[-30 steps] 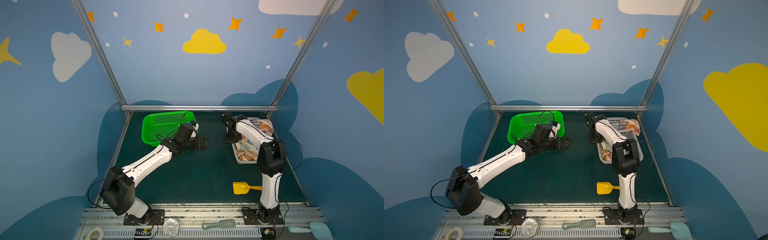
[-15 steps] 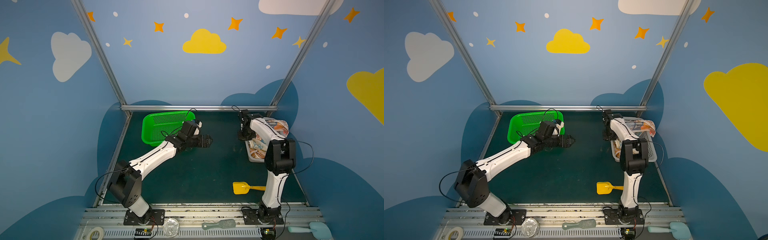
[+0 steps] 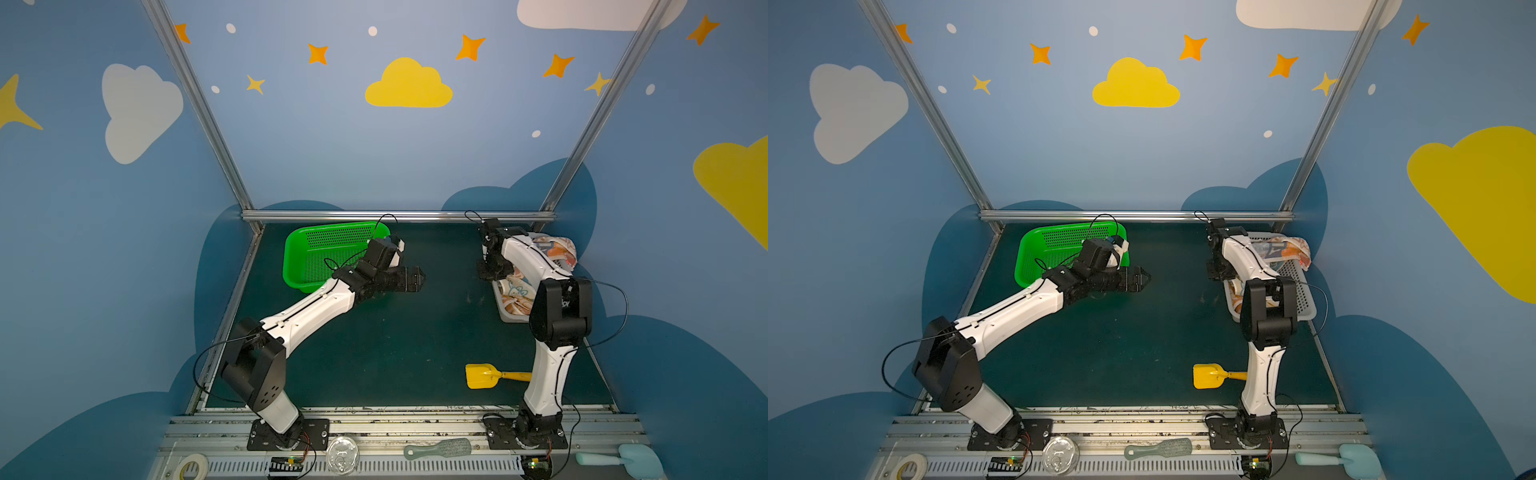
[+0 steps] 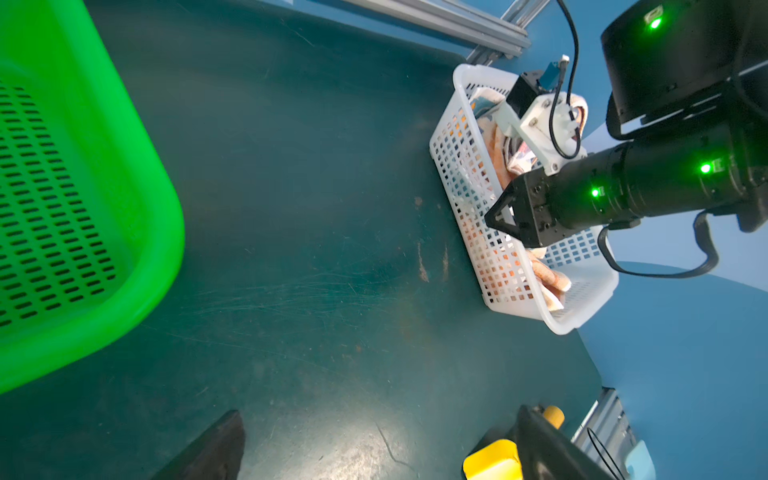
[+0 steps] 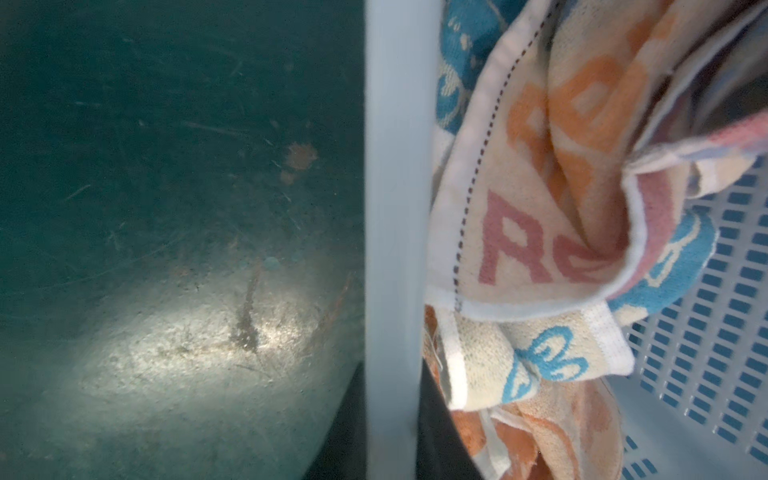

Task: Fold and stack the towels

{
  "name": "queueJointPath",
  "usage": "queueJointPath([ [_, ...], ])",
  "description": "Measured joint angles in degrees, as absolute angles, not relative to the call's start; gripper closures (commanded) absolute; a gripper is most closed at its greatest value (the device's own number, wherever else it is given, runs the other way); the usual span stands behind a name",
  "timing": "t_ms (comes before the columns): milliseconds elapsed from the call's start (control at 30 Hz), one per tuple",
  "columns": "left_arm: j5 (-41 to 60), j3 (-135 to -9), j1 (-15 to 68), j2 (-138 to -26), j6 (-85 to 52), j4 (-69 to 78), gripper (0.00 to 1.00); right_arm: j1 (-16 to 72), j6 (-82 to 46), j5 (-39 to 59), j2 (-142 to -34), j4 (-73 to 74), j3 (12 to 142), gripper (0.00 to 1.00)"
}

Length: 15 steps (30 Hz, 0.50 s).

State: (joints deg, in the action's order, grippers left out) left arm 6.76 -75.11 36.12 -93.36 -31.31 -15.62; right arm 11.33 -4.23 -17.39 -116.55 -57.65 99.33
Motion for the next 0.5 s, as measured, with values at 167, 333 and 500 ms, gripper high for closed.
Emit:
queueJointPath([
  [167, 4.0, -74.7, 36.1, -92.7, -31.3, -15.5, 0.00, 11.4, -4.8, -16.0, -116.3, -57.5, 99.3, 0.18],
  [333, 0.1, -72.0, 36.2, -89.3, -31.4, -15.3, 0.00, 12.1, -6.8, -15.9, -113.3, -58.1, 99.3, 0.03],
  [500, -3.6, -68.9, 36.5, -86.1, -31.3, -15.6, 0.00, 15.2, -11.8, -17.6, -108.0, -59.5, 99.7, 0.02],
])
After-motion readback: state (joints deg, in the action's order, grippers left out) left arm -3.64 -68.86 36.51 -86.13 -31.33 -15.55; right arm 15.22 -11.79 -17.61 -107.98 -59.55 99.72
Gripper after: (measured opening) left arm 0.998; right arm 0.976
